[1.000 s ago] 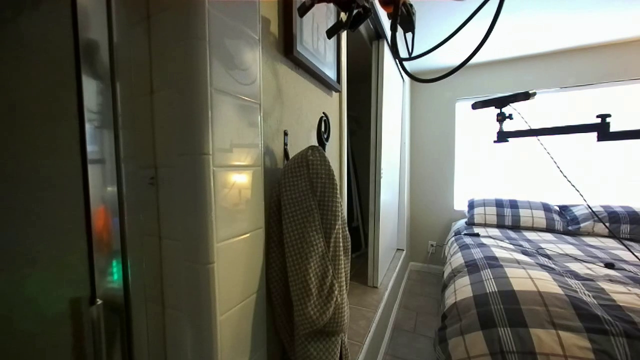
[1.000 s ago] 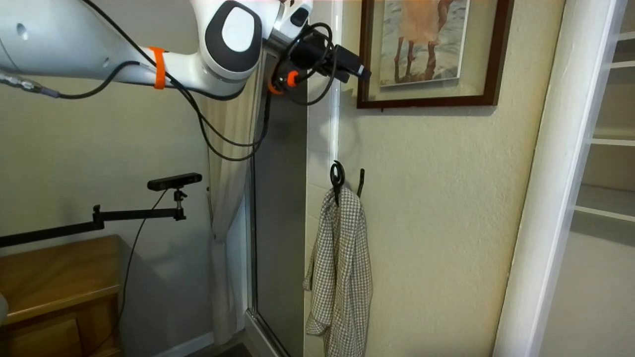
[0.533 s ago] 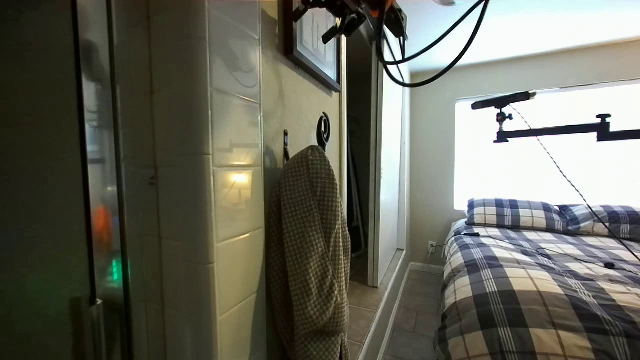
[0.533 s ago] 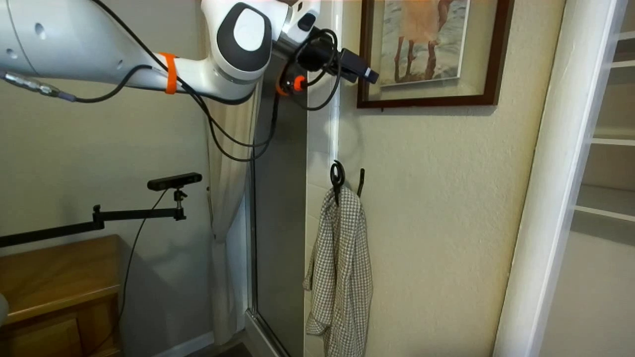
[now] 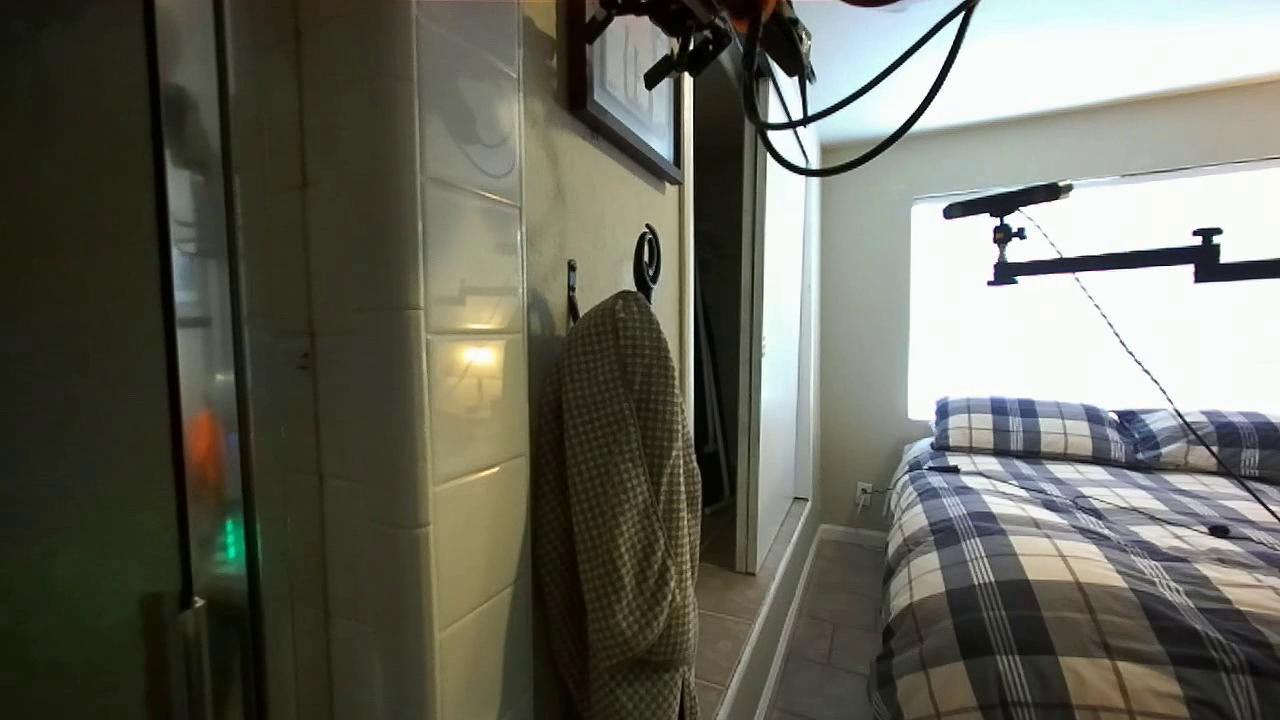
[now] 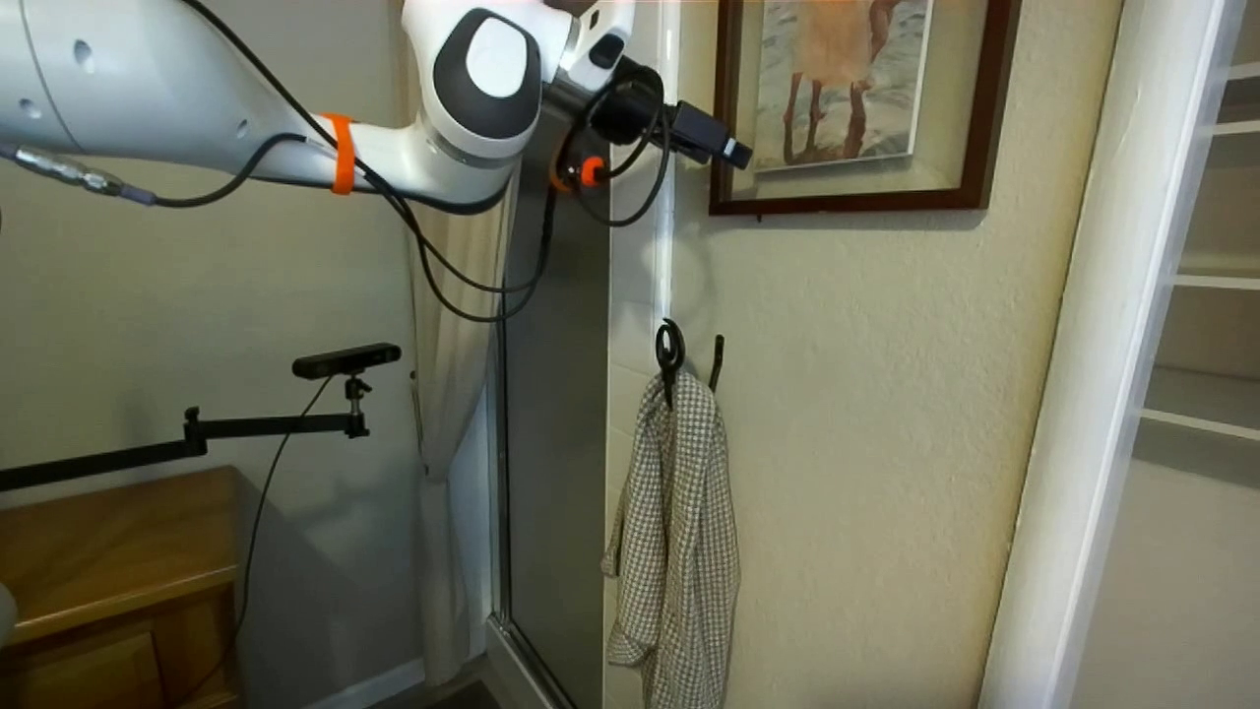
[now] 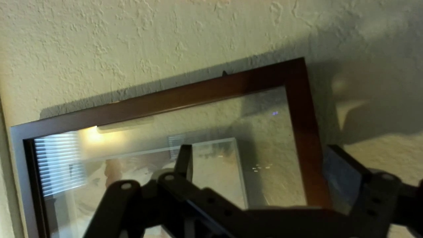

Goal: Move the picture frame to the right

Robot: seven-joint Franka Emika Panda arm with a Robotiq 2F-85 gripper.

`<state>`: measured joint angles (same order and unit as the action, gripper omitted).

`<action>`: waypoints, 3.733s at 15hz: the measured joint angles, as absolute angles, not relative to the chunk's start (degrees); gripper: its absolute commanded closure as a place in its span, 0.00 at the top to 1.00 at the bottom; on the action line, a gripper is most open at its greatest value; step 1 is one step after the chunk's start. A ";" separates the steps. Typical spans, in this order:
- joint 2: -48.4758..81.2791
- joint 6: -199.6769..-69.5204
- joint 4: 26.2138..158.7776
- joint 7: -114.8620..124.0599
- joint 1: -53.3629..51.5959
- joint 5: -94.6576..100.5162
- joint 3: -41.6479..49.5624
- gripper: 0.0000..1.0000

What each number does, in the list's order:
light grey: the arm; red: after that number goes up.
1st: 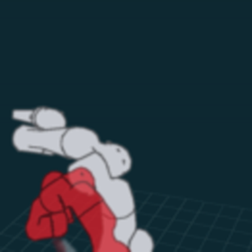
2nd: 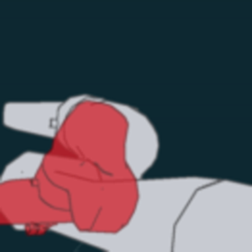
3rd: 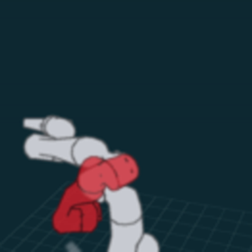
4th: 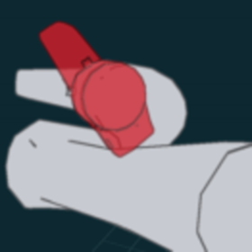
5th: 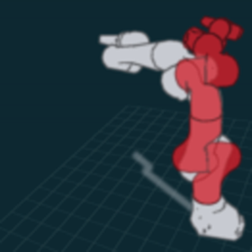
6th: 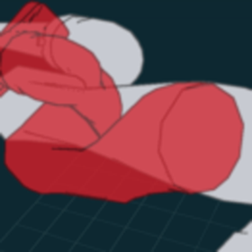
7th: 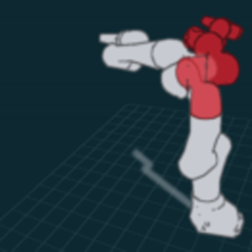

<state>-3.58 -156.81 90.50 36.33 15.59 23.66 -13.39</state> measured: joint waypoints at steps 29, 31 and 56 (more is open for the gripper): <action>-1.58 -145.37 86.75 46.27 15.70 37.07 -9.01 1.00; -1.57 -140.33 86.74 40.07 11.71 31.61 -7.29 1.00; -25.17 -113.85 93.24 2.43 -2.60 8.84 -5.79 1.00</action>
<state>-25.17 -113.85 93.24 2.43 -2.60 8.84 -5.79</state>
